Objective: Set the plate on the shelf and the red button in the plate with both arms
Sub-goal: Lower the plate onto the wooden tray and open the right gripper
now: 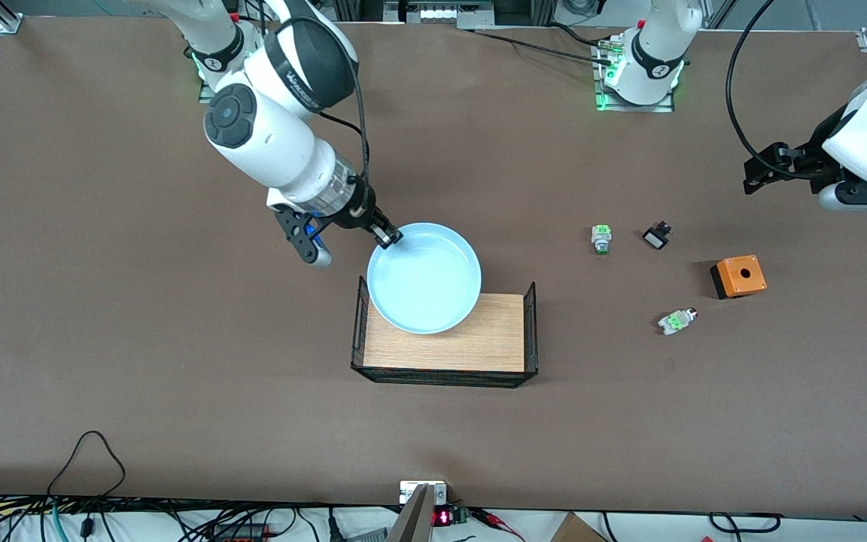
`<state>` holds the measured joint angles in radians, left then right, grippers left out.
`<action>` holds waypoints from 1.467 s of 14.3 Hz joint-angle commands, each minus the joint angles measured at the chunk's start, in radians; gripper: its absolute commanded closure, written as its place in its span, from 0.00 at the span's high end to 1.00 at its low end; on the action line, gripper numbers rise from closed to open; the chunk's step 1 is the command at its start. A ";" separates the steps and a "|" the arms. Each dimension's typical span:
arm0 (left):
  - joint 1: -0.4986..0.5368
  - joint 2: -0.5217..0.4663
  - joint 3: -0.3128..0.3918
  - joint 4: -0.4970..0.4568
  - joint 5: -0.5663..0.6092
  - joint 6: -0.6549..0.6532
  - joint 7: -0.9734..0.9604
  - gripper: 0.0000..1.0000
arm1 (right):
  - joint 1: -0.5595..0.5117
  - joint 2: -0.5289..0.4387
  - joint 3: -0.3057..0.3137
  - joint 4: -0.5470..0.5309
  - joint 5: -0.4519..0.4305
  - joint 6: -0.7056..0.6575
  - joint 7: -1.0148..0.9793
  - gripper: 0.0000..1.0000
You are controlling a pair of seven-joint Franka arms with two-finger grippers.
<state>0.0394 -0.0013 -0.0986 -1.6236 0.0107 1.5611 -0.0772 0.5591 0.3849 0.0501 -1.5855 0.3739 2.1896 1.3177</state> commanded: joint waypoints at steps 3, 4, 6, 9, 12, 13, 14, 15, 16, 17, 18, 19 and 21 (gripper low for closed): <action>-0.001 0.017 0.000 0.034 -0.002 -0.026 0.002 1.00 | 0.047 0.104 -0.013 0.096 0.007 0.042 0.044 0.00; -0.001 0.015 0.000 0.034 -0.002 -0.027 0.002 1.00 | 0.054 0.106 -0.019 0.096 0.005 0.045 0.048 0.00; -0.003 0.015 0.000 0.034 -0.002 -0.041 0.002 1.00 | 0.048 0.109 -0.023 0.096 0.003 0.047 0.035 0.00; -0.003 0.015 -0.001 0.034 -0.002 -0.044 0.004 1.00 | 0.039 0.130 -0.023 0.096 -0.001 0.048 0.009 0.00; -0.001 0.015 0.000 0.033 -0.002 -0.046 0.004 1.00 | 0.041 0.149 -0.024 0.096 -0.004 0.055 -0.003 0.00; -0.001 0.015 0.000 0.033 -0.002 -0.046 0.004 1.00 | 0.038 0.157 -0.024 0.096 -0.004 0.061 -0.018 0.00; 0.000 0.017 0.002 0.033 -0.002 -0.046 0.004 1.00 | 0.036 0.163 -0.024 0.094 -0.004 0.065 -0.040 0.00; 0.000 0.017 0.000 0.033 -0.002 -0.044 0.004 1.00 | 0.033 0.164 -0.024 0.094 -0.004 0.070 -0.052 0.00; 0.002 0.017 0.002 0.033 -0.002 -0.044 0.004 1.00 | 0.032 0.169 -0.026 0.094 -0.003 0.071 -0.057 0.00; 0.002 0.017 0.002 0.033 -0.003 -0.044 0.004 1.00 | 0.033 0.170 -0.033 0.096 -0.001 0.073 -0.058 0.00; 0.005 0.017 0.002 0.033 -0.002 -0.044 0.004 1.00 | 0.033 0.172 -0.045 0.096 -0.001 0.073 -0.061 0.00; 0.007 0.017 0.002 0.033 -0.003 -0.044 0.004 1.00 | 0.032 0.172 -0.047 0.096 -0.001 0.073 -0.061 0.00; 0.008 0.017 0.002 0.033 -0.003 -0.044 0.004 1.00 | 0.032 0.180 -0.047 0.096 -0.001 0.090 -0.072 0.00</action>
<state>0.0423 -0.0012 -0.0958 -1.6232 0.0107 1.5405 -0.0772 0.5909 0.5441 0.0038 -1.5184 0.3721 2.2646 1.2672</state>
